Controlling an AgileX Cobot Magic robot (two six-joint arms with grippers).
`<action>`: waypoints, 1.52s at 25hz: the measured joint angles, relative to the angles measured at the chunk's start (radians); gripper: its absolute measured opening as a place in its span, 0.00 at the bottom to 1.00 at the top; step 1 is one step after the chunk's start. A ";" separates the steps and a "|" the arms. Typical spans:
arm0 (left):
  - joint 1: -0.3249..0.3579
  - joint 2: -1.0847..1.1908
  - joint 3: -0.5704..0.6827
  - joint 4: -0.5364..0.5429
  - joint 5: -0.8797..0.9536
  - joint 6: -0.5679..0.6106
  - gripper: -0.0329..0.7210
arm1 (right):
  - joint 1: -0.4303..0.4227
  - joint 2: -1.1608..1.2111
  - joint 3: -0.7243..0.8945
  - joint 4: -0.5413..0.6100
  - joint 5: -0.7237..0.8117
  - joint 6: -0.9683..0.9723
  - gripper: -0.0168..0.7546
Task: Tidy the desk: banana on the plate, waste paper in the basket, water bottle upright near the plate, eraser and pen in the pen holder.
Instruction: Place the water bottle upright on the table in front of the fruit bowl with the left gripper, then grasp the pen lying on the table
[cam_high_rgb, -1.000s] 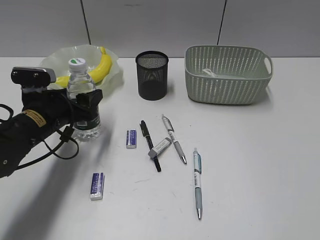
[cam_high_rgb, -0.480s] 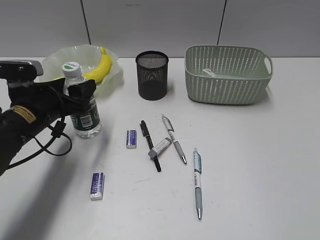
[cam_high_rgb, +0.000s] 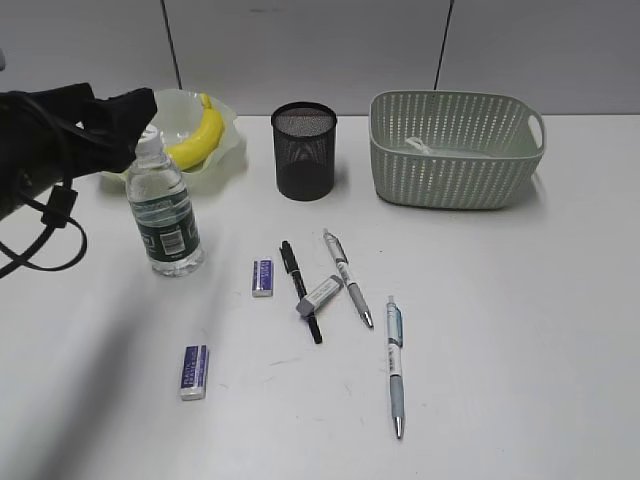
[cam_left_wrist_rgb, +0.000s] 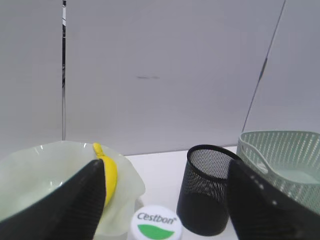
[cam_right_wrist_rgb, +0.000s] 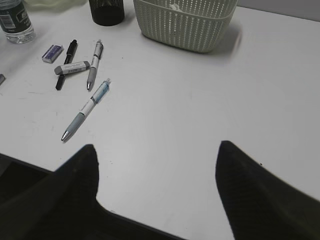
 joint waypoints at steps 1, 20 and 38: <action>0.000 -0.041 0.000 0.009 0.066 0.006 0.79 | 0.000 0.000 0.000 0.000 0.000 0.000 0.76; 0.000 -0.997 -0.121 0.057 1.969 0.032 0.79 | 0.000 0.000 0.000 0.000 -0.001 0.000 0.76; 0.000 -1.555 -0.093 -0.045 2.131 0.118 0.78 | 0.000 0.000 0.000 0.000 -0.001 0.000 0.76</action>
